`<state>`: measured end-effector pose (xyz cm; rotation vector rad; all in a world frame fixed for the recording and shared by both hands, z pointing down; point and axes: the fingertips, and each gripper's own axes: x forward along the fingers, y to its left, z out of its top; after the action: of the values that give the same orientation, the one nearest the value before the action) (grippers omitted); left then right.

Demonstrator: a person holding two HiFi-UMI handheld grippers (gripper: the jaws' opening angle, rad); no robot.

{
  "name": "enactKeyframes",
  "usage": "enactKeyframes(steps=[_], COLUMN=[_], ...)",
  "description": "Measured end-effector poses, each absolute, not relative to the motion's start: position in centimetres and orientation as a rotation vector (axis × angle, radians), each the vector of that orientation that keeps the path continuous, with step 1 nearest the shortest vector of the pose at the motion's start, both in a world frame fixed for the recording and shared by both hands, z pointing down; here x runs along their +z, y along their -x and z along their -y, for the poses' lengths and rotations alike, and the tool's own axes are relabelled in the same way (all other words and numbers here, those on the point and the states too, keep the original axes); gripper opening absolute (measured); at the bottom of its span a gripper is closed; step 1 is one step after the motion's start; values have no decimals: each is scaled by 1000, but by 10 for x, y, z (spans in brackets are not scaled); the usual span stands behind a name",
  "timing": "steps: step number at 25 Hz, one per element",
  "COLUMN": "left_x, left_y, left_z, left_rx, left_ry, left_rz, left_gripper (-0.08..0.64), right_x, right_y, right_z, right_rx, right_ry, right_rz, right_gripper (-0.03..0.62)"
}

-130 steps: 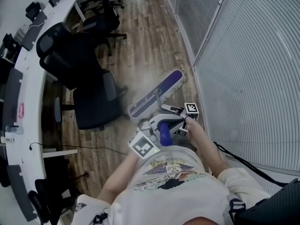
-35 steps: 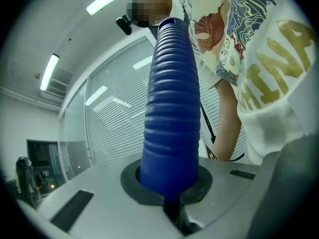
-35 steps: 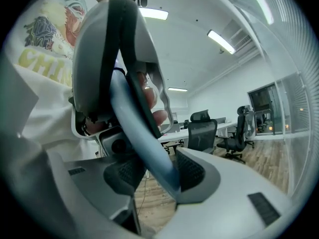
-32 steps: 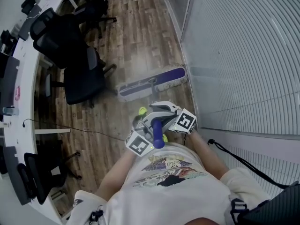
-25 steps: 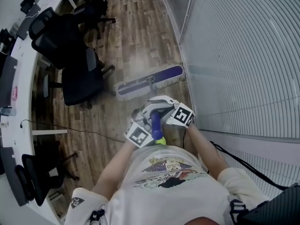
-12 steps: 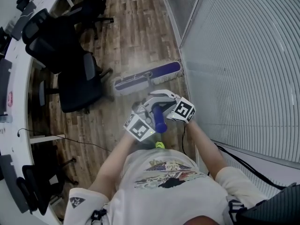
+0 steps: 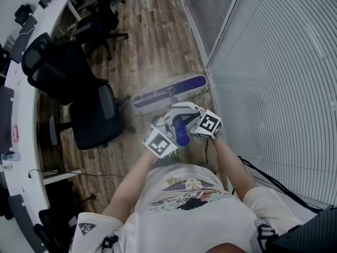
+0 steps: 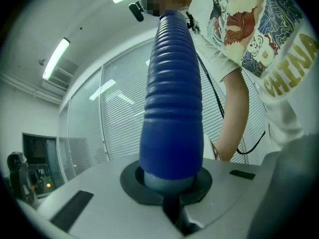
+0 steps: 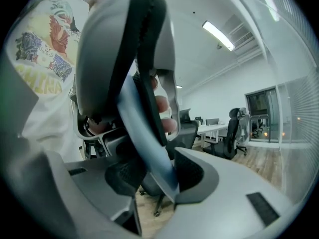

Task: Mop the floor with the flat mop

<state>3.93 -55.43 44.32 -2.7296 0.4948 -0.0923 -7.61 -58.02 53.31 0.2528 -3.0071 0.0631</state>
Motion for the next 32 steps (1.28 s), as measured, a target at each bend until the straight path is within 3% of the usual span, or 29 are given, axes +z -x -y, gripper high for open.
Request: enactKeyframes(steps=[19, 32], left_x=[427, 400], left_y=[-31, -85], left_z=[734, 882], left_rx=[-105, -170], left_ry=[2722, 2725], left_rz=[-592, -606], left_gripper=[-2, -2], right_x=[516, 483], right_y=[84, 32], right_z=[750, 893], right_rx=[26, 32], right_ry=[-175, -153], right_rz=[3072, 3160], right_gripper=[150, 132])
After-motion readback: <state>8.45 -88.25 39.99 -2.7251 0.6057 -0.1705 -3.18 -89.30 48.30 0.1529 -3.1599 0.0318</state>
